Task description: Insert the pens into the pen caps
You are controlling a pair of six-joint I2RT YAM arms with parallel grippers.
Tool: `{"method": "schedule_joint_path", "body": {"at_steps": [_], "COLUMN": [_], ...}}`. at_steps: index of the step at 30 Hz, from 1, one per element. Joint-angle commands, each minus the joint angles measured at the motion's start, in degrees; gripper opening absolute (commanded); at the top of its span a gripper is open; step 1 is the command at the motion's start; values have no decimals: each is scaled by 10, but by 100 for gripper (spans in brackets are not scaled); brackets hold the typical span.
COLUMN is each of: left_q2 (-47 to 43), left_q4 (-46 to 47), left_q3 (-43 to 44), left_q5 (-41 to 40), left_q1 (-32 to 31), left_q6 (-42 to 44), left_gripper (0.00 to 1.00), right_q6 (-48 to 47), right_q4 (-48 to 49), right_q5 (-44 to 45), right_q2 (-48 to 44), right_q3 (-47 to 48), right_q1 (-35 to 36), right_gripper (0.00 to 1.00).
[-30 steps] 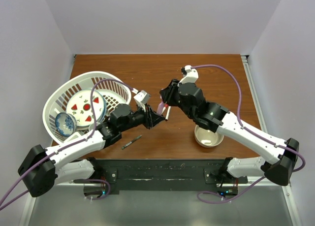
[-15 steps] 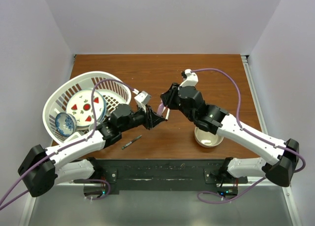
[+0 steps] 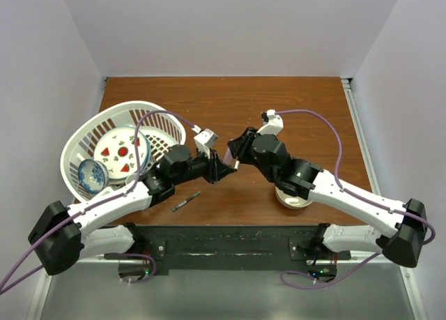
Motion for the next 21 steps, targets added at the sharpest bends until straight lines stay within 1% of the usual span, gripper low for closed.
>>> {"method": "schedule_joint_path", "body": {"at_steps": [1,5,6,7,9,10,11,13,14,15,16,17,18,21], "left_q2": [-5,-7,-7,-8,-15,-19,-28,-38,-48,-53,-59,-71,-78,-106], "left_q4": [77,83,83,83,85,85,86,89,90,85,85,84,78,70], "left_q3": [53,56,56,54,49,44,36,29,23,21,14,11,7,-8], "left_q5": [-17,-16,-15,-12,-10,-6,-3,16,25,34,55,67,78,108], "left_q1": [0,1,1,1,1,1,1,1,1,1,0,1,2,0], "left_q6": [11,8,8,9,9,8,7,6,6,6,6,4,3,-2], "left_gripper": [0,0,0,0,0,0,0,0,0,0,0,0,0,0], "right_q6": [47,59,59,58,44,38,30,5,-5,-38,-51,-65,-100,-149], "right_q4": [-17,-14,-13,-12,-11,-12,-13,-15,-12,0,1,1,0,-17], "right_q5": [-17,-28,-28,-28,-22,-18,-16,-10,-10,-22,-25,-32,-40,-74], "right_q2": [-5,0,-2,-6,-20,-26,-32,-56,-67,-75,-95,-104,-111,-139], "right_q3": [-26,-22,-19,-18,-15,-10,-8,-3,-4,-5,-4,-3,0,17], "right_q1": [35,47,49,48,48,48,49,48,48,48,48,48,48,48], "right_gripper": [10,22,26,32,38,44,46,50,54,57,59,64,67,76]}}
